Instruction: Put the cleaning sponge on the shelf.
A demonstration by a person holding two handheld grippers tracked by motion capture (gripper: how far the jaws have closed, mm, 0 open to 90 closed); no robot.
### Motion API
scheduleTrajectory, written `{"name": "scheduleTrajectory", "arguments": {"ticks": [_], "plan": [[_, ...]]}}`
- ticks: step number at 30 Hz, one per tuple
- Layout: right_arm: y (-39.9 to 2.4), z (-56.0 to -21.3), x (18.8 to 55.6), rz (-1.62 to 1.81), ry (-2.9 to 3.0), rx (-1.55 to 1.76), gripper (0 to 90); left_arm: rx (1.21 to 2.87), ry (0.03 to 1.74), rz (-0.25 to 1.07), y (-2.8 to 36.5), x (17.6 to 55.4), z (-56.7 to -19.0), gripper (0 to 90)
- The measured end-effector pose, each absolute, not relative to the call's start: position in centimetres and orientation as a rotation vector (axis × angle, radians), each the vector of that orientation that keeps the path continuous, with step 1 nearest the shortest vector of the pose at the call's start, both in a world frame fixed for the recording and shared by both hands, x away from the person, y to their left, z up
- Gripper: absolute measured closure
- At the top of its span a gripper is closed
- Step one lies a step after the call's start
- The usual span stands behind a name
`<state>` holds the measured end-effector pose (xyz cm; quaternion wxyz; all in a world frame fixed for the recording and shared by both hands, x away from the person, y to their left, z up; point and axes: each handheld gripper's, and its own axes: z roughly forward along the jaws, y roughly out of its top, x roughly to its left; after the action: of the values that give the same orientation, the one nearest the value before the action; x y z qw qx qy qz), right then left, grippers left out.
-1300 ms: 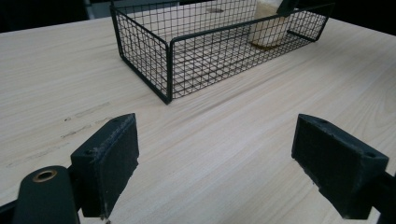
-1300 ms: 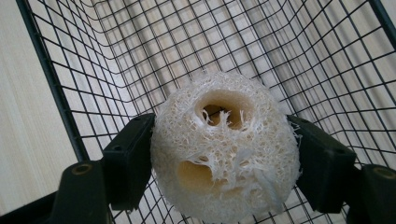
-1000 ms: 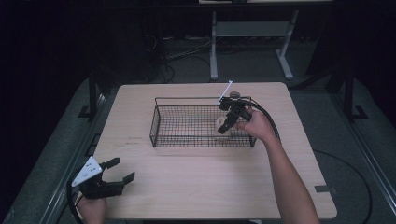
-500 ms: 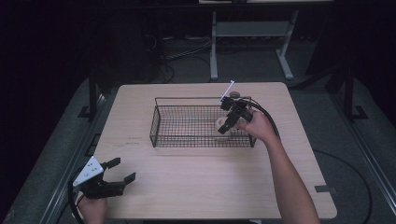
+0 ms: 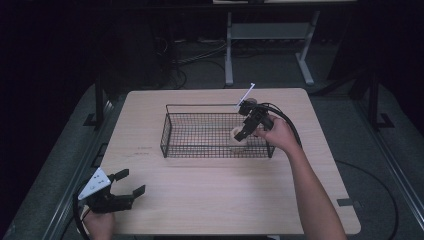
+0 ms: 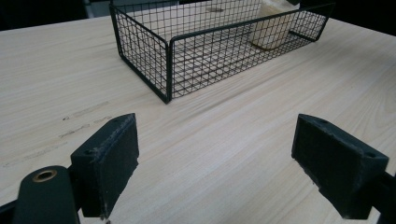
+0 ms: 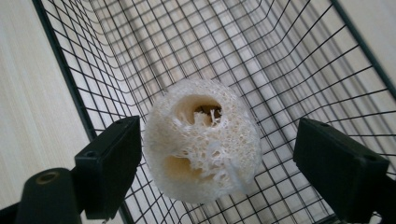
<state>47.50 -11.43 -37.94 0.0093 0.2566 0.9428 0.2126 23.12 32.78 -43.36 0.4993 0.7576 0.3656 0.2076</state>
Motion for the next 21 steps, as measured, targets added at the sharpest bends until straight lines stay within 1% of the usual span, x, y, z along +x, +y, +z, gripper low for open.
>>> {"name": "scheduleTrajectory", "arguments": {"ticks": [10, 21], "plan": [[-12.1, -36.2, 46.7, 0.709, 2.890, 0.790, 15.3, 1.830, 0.883, 0.498, 32.7, 23.1, -43.4, 13.6], [-12.7, -35.2, 46.2, 0.728, 2.880, 0.783, 15.3, 1.835, 0.880, 0.497, 32.6, 23.2, -43.4, 13.6]]}}
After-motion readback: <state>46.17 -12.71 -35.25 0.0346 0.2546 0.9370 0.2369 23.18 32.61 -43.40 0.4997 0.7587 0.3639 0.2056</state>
